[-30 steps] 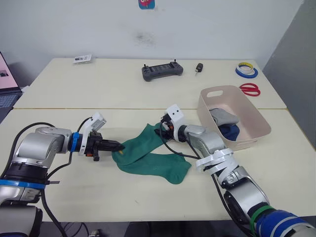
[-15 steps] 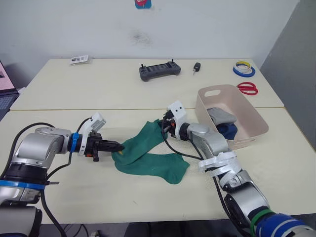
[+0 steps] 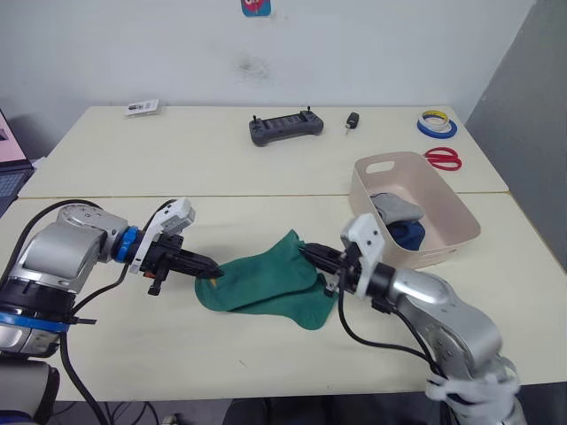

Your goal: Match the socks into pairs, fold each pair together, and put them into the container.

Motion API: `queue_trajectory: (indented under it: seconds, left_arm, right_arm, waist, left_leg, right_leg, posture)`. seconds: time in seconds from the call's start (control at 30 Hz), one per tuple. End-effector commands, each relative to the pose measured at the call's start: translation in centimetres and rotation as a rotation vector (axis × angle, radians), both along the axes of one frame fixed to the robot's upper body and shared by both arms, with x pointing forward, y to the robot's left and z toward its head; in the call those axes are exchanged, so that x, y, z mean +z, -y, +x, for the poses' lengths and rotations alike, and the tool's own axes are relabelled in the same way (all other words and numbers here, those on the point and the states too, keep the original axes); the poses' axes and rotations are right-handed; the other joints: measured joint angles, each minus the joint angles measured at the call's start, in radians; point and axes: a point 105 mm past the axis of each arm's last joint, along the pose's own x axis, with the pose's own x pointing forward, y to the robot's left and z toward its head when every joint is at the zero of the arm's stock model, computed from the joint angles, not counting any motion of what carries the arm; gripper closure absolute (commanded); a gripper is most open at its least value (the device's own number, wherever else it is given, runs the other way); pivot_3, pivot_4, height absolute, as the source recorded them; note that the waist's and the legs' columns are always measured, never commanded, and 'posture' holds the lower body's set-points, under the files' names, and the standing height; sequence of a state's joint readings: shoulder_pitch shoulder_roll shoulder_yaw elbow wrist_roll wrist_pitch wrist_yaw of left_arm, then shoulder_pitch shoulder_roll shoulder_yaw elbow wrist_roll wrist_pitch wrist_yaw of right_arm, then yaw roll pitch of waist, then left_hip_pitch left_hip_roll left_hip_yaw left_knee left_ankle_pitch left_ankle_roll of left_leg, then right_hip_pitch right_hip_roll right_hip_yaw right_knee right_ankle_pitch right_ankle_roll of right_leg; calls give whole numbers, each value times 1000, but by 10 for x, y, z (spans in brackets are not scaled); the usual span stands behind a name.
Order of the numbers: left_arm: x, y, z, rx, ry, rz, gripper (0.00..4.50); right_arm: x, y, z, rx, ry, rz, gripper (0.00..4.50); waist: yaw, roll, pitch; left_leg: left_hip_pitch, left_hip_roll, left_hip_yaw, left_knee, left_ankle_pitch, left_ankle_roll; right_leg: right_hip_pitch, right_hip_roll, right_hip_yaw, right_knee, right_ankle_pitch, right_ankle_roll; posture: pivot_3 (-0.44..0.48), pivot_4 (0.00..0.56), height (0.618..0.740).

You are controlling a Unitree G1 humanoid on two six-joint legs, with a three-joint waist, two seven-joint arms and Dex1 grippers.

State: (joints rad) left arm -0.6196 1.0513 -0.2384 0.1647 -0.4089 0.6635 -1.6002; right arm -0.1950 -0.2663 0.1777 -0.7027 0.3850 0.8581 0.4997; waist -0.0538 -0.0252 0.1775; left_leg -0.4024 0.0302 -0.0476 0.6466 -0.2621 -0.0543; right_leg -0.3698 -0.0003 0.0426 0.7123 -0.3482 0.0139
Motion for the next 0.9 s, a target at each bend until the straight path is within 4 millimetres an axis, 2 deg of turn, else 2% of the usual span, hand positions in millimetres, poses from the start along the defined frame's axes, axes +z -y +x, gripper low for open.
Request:
queue_trajectory:
  seconds: [0.03,0.17,0.33,0.6,0.9]
  left_arm:
    - [-5,-3,8,-37,19,63,4500]
    - [-18,3,21,-82,22,108,4500]
    - [-31,12,34,-110,19,124,4500]
    - [-32,20,45,-131,47,118,4500]
    - [-40,14,45,-101,20,121,4500]
  right_arm:
    - [8,-2,-26,18,33,43,4478]
    - [-7,-1,-37,-17,-5,61,4478]
    - [-34,10,-35,-116,-42,29,4478]
    - [-51,24,-35,-183,-74,18,4478]
    - [-61,28,-31,-233,-129,30,4478]
  waist:
    - [2,0,0]
    - [2,0,0]
    - [4,-1,0]
    - [4,-2,0]
    - [3,-2,0]
  left_leg:
    - [0,0,0,0,0,0]
    - [0,-1,0,0,0,0]
    - [0,-2,1,1,0,0]
    - [0,-1,1,1,0,0]
    - [0,-1,0,1,0,0]
  right_leg:
    - [0,0,0,0,0,0]
    - [0,2,0,0,0,0]
    - [0,6,-1,-1,0,1]
    - [0,9,0,0,0,0]
    - [0,9,1,0,0,0]
  posture:
    - [0,150,740]
    - [0,150,740]
    - [0,150,740]
    - [0,150,740]
    - [0,150,740]
